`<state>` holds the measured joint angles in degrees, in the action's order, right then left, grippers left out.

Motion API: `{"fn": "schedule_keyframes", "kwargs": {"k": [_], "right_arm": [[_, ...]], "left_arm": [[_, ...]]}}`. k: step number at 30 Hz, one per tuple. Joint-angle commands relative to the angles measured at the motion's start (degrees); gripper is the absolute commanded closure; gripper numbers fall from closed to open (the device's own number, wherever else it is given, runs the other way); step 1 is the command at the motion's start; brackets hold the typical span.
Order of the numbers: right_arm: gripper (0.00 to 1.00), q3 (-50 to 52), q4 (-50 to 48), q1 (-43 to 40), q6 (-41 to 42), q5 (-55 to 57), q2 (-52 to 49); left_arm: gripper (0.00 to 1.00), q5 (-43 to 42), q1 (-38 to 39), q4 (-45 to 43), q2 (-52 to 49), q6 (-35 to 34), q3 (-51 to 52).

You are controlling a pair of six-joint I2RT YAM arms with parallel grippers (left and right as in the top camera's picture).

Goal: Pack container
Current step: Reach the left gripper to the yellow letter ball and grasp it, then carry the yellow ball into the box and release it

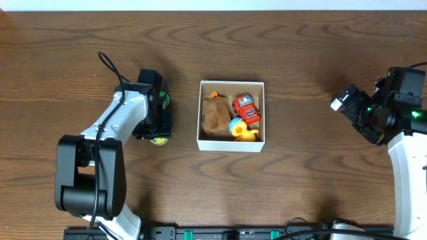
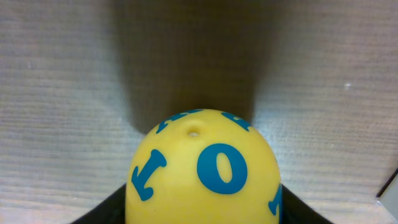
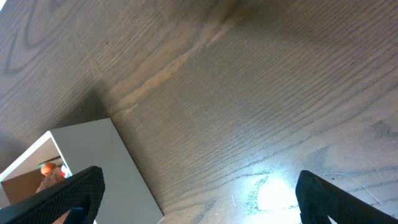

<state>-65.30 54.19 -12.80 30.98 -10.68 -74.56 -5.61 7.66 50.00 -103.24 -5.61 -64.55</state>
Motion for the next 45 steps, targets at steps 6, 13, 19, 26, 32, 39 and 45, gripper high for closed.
{"fn": "schedule_keyframes", "kwargs": {"k": [6,13,19,26,32,39,45], "right_arm": [[0.01,-0.28,0.02,-0.52,0.46,-0.26,-0.07],[0.01,-0.28,0.02,-0.52,0.46,-0.26,-0.07],[0.01,-0.28,0.02,-0.52,0.46,-0.26,-0.07],[0.01,-0.28,0.02,-0.52,0.46,-0.26,-0.07],[0.01,-0.28,0.02,-0.52,0.46,-0.28,-0.07],[0.01,-0.28,0.02,-0.52,0.46,-0.26,-0.07],[0.01,-0.28,0.02,-0.52,0.46,-0.26,-0.07]], "left_arm": [[0.63,-0.07,0.33,9.25,8.76,0.61,-10.95],[0.63,-5.22,7.02,6.51,17.33,0.87,-18.34],[0.63,-5.38,17.35,-5.86,17.97,0.94,-18.05],[0.62,-2.45,22.93,-10.91,6.88,3.23,-17.79],[0.33,-2.56,22.97,-12.92,0.68,3.19,-17.79],[0.07,-2.23,22.91,-13.68,5.18,3.30,-19.47],[0.02,9.92,22.77,-11.82,12.31,3.45,-19.58]]}}
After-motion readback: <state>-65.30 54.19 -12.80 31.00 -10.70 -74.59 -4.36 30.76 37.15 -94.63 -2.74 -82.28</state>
